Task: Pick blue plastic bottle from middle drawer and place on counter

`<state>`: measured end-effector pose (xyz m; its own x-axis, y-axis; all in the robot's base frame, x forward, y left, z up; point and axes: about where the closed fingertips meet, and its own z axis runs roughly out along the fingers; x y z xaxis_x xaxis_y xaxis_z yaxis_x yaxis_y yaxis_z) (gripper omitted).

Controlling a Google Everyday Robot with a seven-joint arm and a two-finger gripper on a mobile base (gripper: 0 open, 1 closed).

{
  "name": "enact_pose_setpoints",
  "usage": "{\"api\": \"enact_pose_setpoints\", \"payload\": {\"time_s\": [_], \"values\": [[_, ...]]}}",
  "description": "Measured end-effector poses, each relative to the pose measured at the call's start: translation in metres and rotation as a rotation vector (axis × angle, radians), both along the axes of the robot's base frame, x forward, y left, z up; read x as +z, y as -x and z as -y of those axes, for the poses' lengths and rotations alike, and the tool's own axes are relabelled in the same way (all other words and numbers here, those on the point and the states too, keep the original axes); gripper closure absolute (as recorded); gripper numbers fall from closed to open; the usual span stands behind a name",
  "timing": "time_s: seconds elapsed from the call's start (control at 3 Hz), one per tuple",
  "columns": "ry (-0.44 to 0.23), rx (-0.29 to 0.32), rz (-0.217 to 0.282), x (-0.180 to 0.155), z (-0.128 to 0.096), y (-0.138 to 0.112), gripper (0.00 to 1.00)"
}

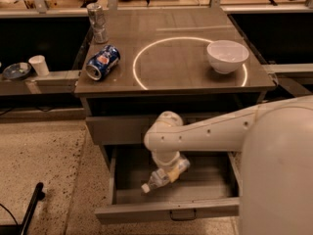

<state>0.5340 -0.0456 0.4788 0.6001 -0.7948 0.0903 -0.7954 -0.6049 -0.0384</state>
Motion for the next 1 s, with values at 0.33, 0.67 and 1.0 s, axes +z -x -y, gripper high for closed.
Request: {"api": "enact_pose_setpoints", "payload": {"time_s": [0.33, 0.67, 1.0], "values": [[0.014, -0.246, -0.043, 0.0143, 0.0384, 0.0171, 1.00], [0.012, -0.275, -0.050, 0.0137, 0.0388, 0.0195, 1.00], [0.011, -0.277, -0.053, 0.0129, 0.0391, 0.0198, 1.00]]}}
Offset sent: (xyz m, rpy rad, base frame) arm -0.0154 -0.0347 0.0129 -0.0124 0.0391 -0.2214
